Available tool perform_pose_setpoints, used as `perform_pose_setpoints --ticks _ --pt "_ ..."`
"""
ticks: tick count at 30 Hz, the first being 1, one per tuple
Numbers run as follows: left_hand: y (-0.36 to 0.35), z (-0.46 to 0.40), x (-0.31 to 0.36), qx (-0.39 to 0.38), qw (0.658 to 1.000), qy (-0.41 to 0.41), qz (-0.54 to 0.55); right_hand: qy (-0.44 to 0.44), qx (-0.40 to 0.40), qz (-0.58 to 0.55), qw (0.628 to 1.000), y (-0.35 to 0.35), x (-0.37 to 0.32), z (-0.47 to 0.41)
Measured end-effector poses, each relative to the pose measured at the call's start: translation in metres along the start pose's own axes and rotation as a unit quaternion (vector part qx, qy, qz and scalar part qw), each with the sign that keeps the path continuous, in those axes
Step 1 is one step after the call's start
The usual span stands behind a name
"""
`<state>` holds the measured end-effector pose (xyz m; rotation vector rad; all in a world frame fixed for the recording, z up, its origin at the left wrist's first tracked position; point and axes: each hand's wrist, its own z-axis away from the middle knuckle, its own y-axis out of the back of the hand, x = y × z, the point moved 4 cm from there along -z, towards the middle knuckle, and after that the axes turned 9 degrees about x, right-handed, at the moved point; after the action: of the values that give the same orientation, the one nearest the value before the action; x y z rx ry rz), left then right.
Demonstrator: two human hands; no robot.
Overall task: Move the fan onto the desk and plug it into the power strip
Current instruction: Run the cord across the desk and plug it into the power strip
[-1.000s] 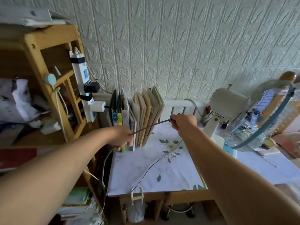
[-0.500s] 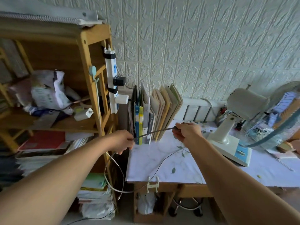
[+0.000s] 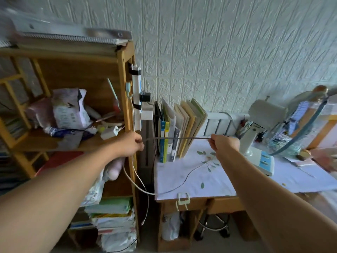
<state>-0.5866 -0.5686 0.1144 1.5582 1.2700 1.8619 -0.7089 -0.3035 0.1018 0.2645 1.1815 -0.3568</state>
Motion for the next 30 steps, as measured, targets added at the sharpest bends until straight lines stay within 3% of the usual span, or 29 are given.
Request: perform_pose_setpoints --ticks 9,14,17,22,30 --pt "0.007 -0.048 0.076 0.143 0.974 -0.071 -0.158 0.049 0.036 -0.049 0.997 0.016 -0.061 -0.047" --pt "-0.017 -0.104 0.118 0.213 0.966 -0.059 -0.135 0.042 0.022 -0.096 0.994 0.009 -0.092 -0.108" --pt "-0.042 -0.134 0.133 0.201 0.972 -0.035 -0.112 0.052 0.023 -0.088 0.995 0.005 -0.106 -0.147" --pt "-0.099 -0.160 0.139 0.113 0.985 -0.001 -0.133 0.026 0.009 -0.045 0.999 -0.007 -0.104 -0.208" --pt "-0.093 -0.199 0.147 0.158 0.970 0.040 -0.183 0.024 -0.045 -0.092 0.995 -0.042 -0.118 -0.237"
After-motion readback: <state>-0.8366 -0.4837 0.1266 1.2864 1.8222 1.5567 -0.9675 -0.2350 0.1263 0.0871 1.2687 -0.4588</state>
